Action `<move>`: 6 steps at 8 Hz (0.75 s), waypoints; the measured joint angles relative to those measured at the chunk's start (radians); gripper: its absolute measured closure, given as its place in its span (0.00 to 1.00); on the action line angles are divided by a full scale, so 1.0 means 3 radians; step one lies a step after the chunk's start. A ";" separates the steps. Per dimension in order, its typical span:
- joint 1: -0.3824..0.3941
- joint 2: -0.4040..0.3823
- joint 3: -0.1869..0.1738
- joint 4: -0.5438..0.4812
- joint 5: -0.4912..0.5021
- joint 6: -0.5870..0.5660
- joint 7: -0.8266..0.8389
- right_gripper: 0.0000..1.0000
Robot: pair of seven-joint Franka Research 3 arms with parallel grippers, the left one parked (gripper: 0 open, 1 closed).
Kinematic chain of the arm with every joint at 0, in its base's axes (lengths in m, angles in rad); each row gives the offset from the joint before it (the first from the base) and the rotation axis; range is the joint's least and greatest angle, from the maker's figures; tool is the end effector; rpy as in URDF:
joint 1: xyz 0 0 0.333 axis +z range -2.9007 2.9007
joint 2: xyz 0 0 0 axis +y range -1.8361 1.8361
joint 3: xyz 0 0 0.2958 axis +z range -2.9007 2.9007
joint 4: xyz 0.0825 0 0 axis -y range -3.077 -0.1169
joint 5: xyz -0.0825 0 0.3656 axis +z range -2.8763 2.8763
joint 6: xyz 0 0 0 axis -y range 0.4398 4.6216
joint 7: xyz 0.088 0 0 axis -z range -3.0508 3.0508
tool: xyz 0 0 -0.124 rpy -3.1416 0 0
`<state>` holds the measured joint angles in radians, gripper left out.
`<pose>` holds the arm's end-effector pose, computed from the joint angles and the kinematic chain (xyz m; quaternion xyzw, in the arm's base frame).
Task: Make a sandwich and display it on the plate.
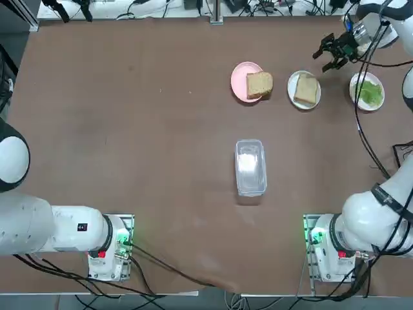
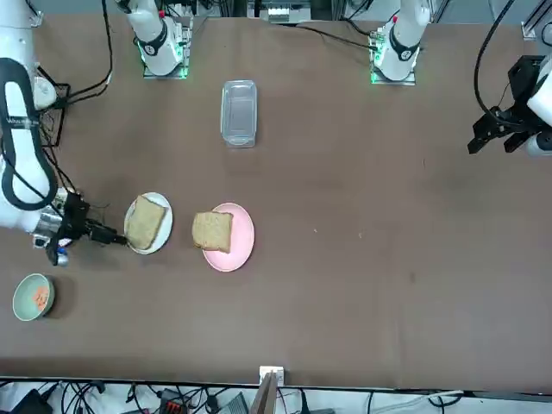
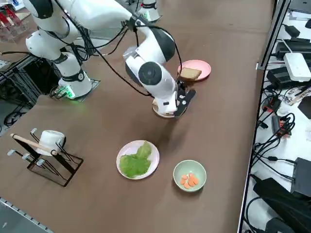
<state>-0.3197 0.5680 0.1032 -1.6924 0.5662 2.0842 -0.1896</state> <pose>0.6269 -0.1076 0.2429 -0.9463 0.1758 0.0319 0.2696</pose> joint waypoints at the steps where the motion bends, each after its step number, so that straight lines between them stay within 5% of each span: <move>1: -0.0025 -0.0020 -0.0001 0.0053 -0.0051 0.0000 -0.0001 0.00; 6: -0.0003 -0.0042 0.0042 0.0532 -0.0633 -0.0197 -0.0018 0.00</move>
<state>-0.3207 0.5553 0.1158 -1.5327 0.3764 2.0252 -0.1950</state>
